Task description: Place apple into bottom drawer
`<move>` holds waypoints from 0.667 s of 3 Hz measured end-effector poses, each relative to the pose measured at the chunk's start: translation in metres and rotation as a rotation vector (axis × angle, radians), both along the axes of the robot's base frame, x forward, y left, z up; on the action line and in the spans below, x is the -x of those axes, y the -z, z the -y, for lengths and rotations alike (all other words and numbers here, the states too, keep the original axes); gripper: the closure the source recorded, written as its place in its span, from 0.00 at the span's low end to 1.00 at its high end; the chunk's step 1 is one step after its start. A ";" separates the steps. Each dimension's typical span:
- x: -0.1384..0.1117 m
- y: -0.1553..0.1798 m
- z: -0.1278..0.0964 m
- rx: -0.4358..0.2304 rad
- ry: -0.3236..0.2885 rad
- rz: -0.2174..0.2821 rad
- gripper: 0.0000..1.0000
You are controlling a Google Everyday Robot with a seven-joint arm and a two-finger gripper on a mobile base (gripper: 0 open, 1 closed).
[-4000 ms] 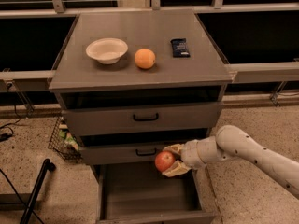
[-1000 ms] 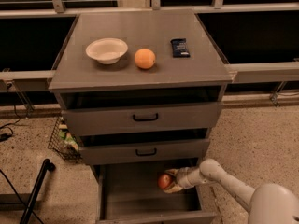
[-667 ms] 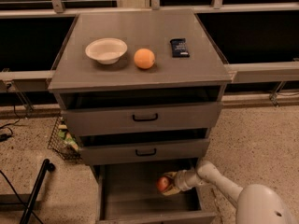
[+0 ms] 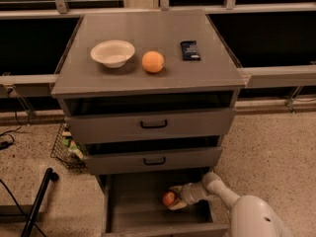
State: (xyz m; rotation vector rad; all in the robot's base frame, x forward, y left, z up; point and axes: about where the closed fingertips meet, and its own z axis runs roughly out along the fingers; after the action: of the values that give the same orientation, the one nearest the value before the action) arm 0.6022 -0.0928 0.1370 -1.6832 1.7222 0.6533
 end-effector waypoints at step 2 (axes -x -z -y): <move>0.004 0.008 0.001 0.015 -0.005 -0.006 1.00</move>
Offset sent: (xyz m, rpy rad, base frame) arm -0.0069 -0.0076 -0.0152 -0.0400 0.0065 0.0053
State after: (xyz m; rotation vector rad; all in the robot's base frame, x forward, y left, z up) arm 0.5978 -0.0936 0.1291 -1.6977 1.7314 0.6502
